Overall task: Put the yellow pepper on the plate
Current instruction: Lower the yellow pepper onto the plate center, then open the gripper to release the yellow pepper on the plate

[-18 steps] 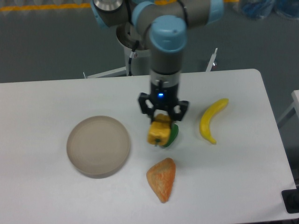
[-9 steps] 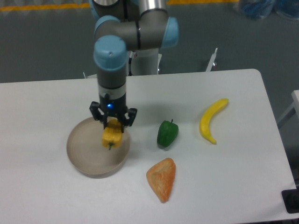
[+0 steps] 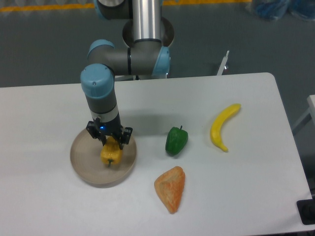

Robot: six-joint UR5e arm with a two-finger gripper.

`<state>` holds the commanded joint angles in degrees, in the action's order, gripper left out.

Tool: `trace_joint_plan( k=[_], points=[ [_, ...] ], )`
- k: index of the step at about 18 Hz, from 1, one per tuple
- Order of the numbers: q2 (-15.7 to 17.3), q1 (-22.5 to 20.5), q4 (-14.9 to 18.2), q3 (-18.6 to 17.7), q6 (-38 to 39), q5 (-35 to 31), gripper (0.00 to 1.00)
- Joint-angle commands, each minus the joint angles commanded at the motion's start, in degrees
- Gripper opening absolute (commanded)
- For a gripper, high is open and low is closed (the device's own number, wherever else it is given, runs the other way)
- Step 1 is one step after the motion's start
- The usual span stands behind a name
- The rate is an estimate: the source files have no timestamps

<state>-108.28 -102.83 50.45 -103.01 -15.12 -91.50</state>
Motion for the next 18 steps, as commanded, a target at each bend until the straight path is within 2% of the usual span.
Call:
trace_joint_plan(
  k=[6,7,9,10,14,18],
  points=[
    [-0.1,0.1,0.1,0.0,0.0,-0.2,0.35],
    [0.0,0.1,0.1,0.1,0.0,-0.1,0.43],
    [0.0,0.0,0.1,0.1,-0.1,-0.2,0.78],
    [0.0,0.0,0.1,0.1,-0.1,-0.2,0.86],
    [0.4,0.0,0.0,0.8,-0.2,-0.2,1.00],
    [0.9,-0.1,0.2,1.0,-0.2,-0.1,1.00]
  ],
)
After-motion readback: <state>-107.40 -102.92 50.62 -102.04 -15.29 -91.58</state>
